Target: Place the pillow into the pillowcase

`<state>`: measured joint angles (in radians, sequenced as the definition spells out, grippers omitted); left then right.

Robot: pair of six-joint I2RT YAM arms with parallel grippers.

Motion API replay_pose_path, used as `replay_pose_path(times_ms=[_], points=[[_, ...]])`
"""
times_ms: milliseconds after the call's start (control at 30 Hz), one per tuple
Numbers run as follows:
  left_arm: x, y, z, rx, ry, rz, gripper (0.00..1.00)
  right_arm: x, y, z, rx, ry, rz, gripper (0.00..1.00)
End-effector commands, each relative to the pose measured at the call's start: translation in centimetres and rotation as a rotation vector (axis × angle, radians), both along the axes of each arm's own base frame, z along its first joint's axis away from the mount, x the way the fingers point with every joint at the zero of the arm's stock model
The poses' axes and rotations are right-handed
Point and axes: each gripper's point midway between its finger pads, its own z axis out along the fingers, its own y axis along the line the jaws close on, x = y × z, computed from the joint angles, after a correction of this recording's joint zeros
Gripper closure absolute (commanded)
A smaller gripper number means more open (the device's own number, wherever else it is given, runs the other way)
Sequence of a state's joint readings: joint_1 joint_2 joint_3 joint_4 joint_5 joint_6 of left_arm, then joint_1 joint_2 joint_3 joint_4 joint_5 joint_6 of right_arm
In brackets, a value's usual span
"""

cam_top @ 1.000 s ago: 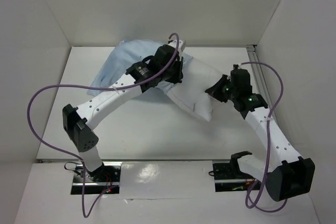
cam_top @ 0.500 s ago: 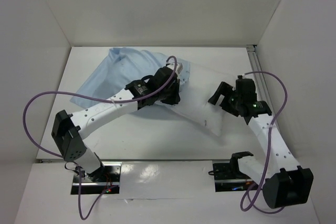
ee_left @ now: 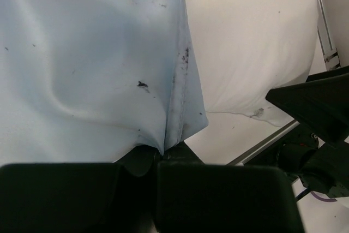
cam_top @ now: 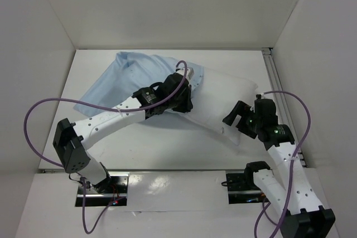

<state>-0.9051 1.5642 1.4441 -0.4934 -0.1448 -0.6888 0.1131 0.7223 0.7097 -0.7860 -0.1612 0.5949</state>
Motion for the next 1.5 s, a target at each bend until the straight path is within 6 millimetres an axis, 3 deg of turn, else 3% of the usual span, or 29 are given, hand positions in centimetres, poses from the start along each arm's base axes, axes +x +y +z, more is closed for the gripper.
replay_pose_path(times_ms=[0,67,100,167,200,233,267,300,333,367,400,433,467,500,567,633,667,700,800,867,933,1100,1200,1233,1267,1300,1333,1367,1467], points=[[0.4,-1.3,6.7,-0.169,-0.107,0.005,1.0,-0.1,0.2,-0.5,0.029,0.008,-0.029,0.03],[0.2,-1.0,6.9,-0.169,-0.107,0.005,1.0,0.7,0.5,-1.6,0.047,0.002,-0.024,0.1],[0.4,-1.0,7.3,-0.174,-0.116,0.013,1.0,2.3,0.9,-1.1,0.062,-0.066,-0.016,0.18],[0.1,-0.9,8.4,-0.184,-0.129,-0.001,1.0,3.5,1.5,-1.9,0.078,-0.04,0.003,0.5],[-0.3,-1.0,9.3,-0.19,-0.152,-0.02,1.0,4.7,2.5,0.4,0.111,-0.098,0.043,0.84],[-0.4,-0.8,9.5,-0.185,-0.148,-0.02,1.0,5.4,3.1,1.7,0.115,-0.125,0.065,0.96],[-0.5,-0.8,9.9,-0.177,-0.164,-0.023,1.0,6.0,3.6,3.0,0.119,-0.144,0.079,1.0],[-0.3,-1.0,11.1,-0.187,-0.181,-0.027,1.0,7.2,4.4,7.2,0.12,-0.24,0.096,1.0],[-0.4,-1.5,11.6,-0.203,-0.182,-0.043,1.0,8.0,4.3,8.9,0.103,-0.283,0.08,1.0],[-2.2,-3.5,12.3,-0.235,-0.171,-0.121,1.0,8.2,4.6,10.6,0.104,-0.323,0.086,1.0],[-3.1,-5.0,14.5,-0.279,-0.192,-0.16,1.0,8.9,5.2,11.4,0.115,-0.332,0.087,1.0],[-3.6,-7.4,13.4,-0.272,-0.173,-0.201,1.0,9.1,6.3,13.0,0.131,-0.363,0.1,1.0],[-6.2,-10.0,13.6,-0.29,-0.154,-0.29,1.0,9.4,7.1,13.0,0.141,-0.367,0.108,1.0],[-7.2,-11.5,16.2,-0.347,-0.175,-0.335,1.0,9.9,8.0,12.4,0.143,-0.353,0.118,1.0],[-8.6,-13.9,15.3,-0.333,-0.129,-0.405,1.0,9.5,9.6,11.0,0.11,-0.315,0.146,1.0],[-8.8,-13.4,18.0,-0.365,-0.164,-0.411,1.0,8.4,10.5,11.0,0.085,-0.308,0.165,1.0],[-8.5,-12.5,18.9,-0.366,-0.185,-0.379,1.0,8.0,9.7,10.9,0.051,-0.307,0.135,1.0],[-8.9,-10.6,21.8,-0.407,-0.238,-0.367,1.0,7.0,9.0,12.2,0.054,-0.345,0.123,1.0],[-9.6,-6.8,25.0,-0.435,-0.294,-0.322,1.0,4.1,6.8,13.5,0.02,-0.383,0.093,1.0],[-10.7,-2.9,27.8,-0.474,-0.336,-0.289,1.0,2.2,5.2,13.5,-0.008,-0.358,0.076,1.0],[-11.4,0.7,28.2,-0.458,-0.334,-0.233,1.0,0.2,3.6,14.0,-0.014,-0.356,0.049,1.0],[-11.2,5.8,29.3,-0.45,-0.374,-0.109,1.0,-2.7,1.5,15.0,-0.024,-0.334,0.027,1.0],[-8.6,6.7,29.9,-0.384,-0.437,-0.027,1.0,-2.8,1.3,15.5,-0.057,-0.28,0.034,1.0],[-5.6,5.3,28.3,-0.325,-0.415,-0.014,1.0,-2.1,1.7,15.0,-0.089,-0.238,0.047,1.0],[-4.3,5.3,29.3,-0.328,-0.436,-0.008,1.0,-1.9,2.1,15.4,-0.094,-0.227,0.07,1.0],[-2.5,4.8,28.6,-0.306,-0.429,0.0,1.0,-1.6,2.4,15.1,-0.102,-0.198,0.081,1.0],[-0.8,4.0,27.6,-0.287,-0.407,-0.019,1.0,-1.4,3.0,14.8,-0.1,-0.167,0.101,1.0],[3.9,3.5,24.3,-0.22,-0.358,0.036,1.0,-0.7,3.8,13.9,-0.115,-0.12,0.13,1.0],[10.9,3.8,19.7,-0.14,-0.313,0.093,1.0,0.8,7.0,12.8,-0.057,-0.071,0.225,1.0]])
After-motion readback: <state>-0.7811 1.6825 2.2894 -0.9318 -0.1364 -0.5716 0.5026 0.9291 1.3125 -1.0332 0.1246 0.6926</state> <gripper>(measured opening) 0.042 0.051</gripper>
